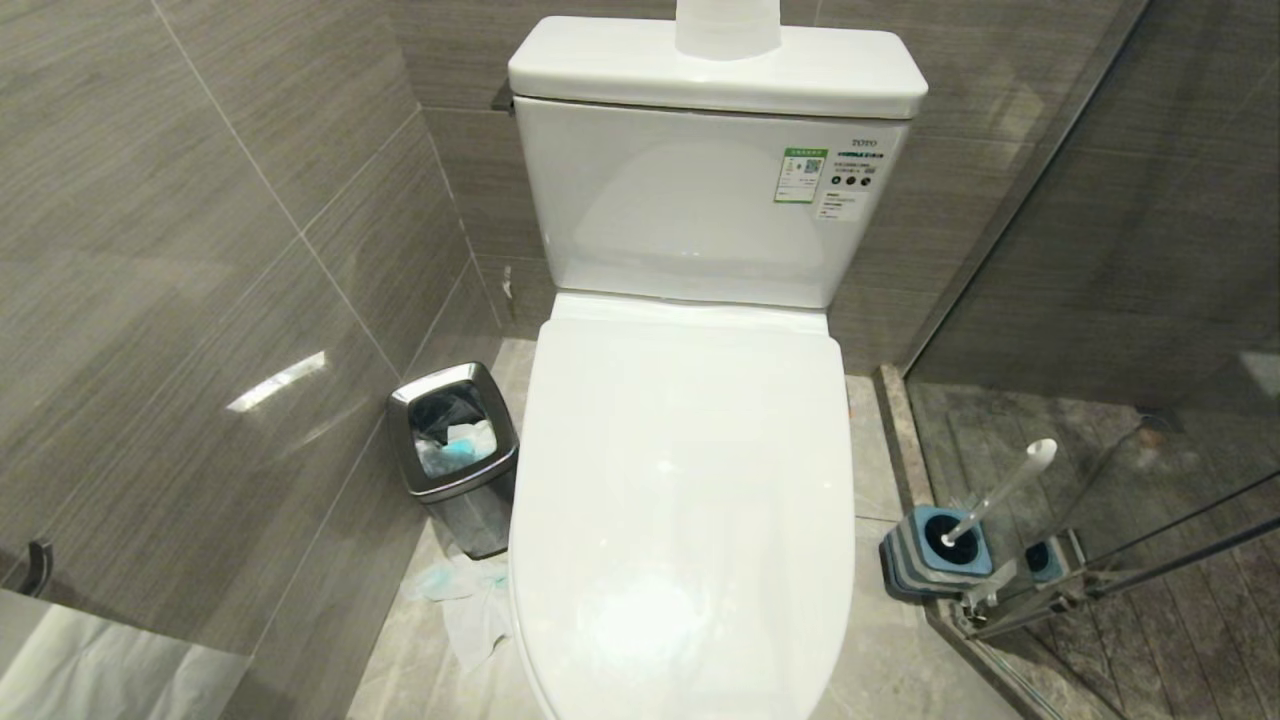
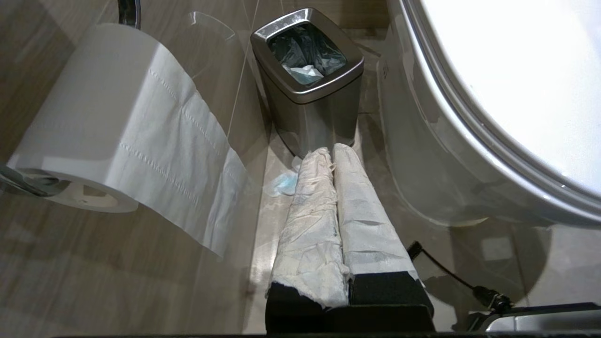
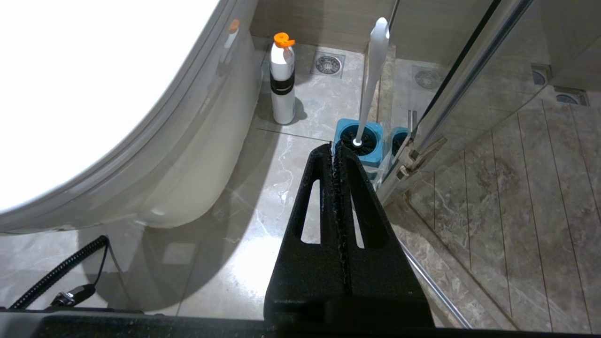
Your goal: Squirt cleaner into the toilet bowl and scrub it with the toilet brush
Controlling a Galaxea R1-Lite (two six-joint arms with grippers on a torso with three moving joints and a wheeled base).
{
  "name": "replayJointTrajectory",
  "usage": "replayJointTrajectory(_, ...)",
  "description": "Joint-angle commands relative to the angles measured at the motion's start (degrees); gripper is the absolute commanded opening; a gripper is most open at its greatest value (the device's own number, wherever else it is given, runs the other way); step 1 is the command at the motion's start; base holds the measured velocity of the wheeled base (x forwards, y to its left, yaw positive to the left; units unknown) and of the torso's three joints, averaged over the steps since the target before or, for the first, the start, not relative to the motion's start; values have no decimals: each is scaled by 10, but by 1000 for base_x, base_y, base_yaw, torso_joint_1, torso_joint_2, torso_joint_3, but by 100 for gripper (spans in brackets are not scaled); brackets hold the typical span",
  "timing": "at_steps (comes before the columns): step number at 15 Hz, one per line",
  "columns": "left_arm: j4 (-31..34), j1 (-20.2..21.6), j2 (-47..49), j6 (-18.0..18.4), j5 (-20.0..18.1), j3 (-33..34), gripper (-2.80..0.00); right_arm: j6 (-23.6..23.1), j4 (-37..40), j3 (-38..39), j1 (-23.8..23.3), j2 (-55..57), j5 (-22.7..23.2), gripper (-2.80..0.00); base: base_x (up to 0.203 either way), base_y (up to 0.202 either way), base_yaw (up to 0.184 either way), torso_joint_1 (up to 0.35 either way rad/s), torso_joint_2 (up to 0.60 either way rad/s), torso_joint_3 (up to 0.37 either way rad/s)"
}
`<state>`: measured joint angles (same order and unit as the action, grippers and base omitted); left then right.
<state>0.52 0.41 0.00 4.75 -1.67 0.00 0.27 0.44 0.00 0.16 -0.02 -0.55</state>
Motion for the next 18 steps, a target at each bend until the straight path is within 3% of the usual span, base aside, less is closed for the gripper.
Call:
replayJointTrajectory(1, -1, 0, 1, -16, 3, 1, -280, 1, 0, 0, 0, 0, 0, -280, 0, 0, 0, 0, 0, 0)
replayJointTrajectory(18, -1, 0, 1, -21, 8, 1, -280, 1, 0, 0, 0, 0, 0, -280, 0, 0, 0, 0, 0, 0)
